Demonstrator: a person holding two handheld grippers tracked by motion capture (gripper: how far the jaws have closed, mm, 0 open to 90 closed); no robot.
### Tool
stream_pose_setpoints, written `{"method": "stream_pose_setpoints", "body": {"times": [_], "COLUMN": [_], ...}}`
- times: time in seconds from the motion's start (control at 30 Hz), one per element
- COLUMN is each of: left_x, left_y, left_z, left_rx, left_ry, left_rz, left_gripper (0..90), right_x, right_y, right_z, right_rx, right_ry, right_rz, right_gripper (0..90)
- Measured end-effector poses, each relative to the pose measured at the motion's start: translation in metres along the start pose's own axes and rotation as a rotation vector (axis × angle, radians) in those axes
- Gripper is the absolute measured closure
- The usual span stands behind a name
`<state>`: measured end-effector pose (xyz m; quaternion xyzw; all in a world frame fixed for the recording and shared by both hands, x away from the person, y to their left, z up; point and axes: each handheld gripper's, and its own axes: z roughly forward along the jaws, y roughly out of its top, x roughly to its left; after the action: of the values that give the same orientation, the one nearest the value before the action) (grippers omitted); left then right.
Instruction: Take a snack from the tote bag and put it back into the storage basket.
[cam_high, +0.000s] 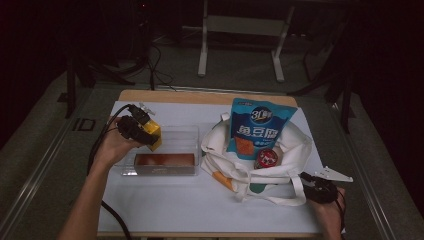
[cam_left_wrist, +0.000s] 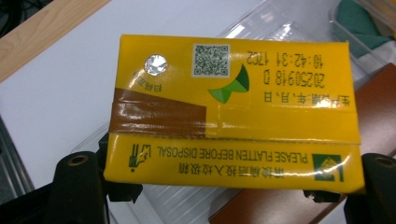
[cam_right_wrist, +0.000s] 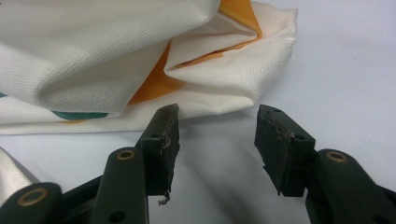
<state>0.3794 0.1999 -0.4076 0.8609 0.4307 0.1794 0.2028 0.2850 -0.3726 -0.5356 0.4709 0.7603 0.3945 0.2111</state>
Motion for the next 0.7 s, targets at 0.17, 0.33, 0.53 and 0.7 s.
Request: {"method": "stream_pose_setpoints", "body": {"times": [0.17,0.33,0.53,0.7], "left_x": [0.004,0.007,0.011,0.015], "left_y": [-0.005,-0.010,-0.014,-0.018], "left_z": [0.000,0.003,0.002,0.003], "left_rx": [-0.022,-0.005,-0.007,0.007], "left_ry": [0.010,0.025,0.044,0.062], "left_rz": [-0.036,-0.065,-0.100,-0.135], "left_gripper": [28.4,28.4,28.5,28.5], "right_x": [0.000,0.000,0.000,0.000], "right_y": [0.000,0.000,0.000,0.000], "right_z": [0.000,0.000,0.000,0.000], "right_rx": [0.000,0.000,0.000,-0.002], "right_ry": [-0.001,-0.001,-0.001,-0.001], "right_rz": [-0.002,-0.003,-0.003,-0.003], "right_gripper": [49.5,49.5,49.5,49.5]}}
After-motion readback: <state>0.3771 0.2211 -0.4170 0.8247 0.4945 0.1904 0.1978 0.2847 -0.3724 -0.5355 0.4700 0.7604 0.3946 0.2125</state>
